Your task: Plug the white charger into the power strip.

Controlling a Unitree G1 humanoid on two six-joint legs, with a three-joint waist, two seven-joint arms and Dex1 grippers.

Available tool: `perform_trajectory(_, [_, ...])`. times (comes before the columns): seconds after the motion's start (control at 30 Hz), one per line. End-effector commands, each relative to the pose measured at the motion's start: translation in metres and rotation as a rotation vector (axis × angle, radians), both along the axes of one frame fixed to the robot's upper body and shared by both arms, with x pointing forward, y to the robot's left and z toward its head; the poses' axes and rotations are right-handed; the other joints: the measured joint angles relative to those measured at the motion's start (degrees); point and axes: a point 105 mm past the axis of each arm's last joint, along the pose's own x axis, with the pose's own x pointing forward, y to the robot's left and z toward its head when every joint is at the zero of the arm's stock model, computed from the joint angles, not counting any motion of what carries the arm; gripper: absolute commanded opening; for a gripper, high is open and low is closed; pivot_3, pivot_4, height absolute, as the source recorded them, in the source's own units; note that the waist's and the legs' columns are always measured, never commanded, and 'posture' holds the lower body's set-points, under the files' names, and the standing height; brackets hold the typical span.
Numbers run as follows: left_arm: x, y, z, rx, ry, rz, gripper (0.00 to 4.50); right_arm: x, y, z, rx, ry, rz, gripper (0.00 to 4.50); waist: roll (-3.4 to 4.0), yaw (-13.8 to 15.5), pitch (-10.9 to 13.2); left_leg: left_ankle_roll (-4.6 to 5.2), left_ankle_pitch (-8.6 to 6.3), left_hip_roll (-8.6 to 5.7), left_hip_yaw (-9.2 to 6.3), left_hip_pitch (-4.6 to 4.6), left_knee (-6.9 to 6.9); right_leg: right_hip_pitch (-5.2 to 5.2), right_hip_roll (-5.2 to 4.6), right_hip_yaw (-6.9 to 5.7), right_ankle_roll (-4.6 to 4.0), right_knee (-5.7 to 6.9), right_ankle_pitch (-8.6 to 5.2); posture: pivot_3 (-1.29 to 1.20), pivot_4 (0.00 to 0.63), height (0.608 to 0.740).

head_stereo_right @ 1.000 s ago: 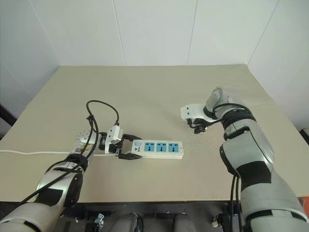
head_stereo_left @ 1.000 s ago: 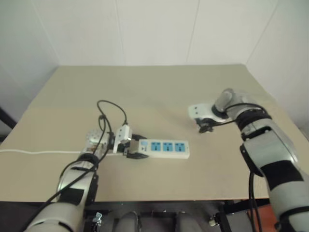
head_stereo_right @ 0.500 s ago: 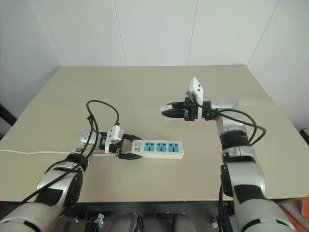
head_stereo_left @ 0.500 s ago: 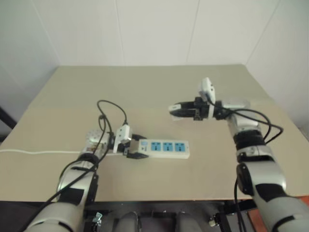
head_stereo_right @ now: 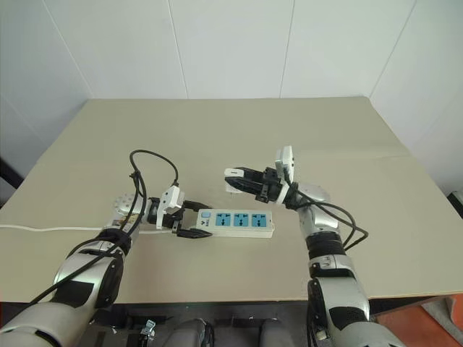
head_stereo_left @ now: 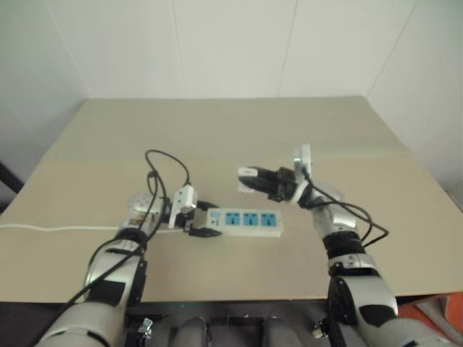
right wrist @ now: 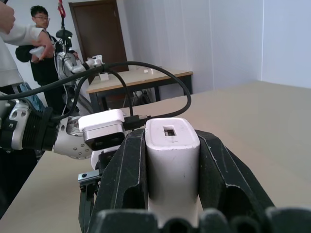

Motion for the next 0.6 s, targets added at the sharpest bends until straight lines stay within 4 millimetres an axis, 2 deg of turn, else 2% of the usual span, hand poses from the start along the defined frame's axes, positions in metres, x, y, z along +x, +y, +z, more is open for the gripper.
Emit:
perform_trajectory(0.03, [-0.009, 0.002, -0.019, 0.098, 0.068, -0.037, 3.28, -0.002, 0.003, 0.002, 0.040, -0.046, -0.010, 1.11, 0.00, 0.0, 0.0, 0.00, 0.00, 0.00, 0.00, 0.00, 0.00, 0.00, 0.00, 0.00, 0.00, 0.00, 0.00, 0.00, 0.150, 0.740])
perform_trajectory(0.33, [-0.008, 0.001, -0.016, 0.102, 0.088, -0.049, 3.28, -0.012, 0.021, -0.025, 0.001, -0.001, 0.058, 1.11, 0.01, 0.0, 0.0, 0.00, 0.00, 0.00, 0.00, -0.02, -0.06, -0.03, 0.01, 0.00, 0.00, -0.03, 0.00, 0.00, 0.150, 0.740])
perform_trajectory(0.6, [-0.008, 0.001, -0.015, 0.112, 0.102, -0.055, 3.28, -0.012, 0.025, -0.031, -0.035, -0.017, 0.064, 1.11, 0.00, 0.0, 0.0, 0.00, 0.00, 0.01, -0.01, -0.01, -0.08, -0.04, 0.01, -0.01, 0.01, -0.04, 0.00, 0.00, 0.150, 0.740])
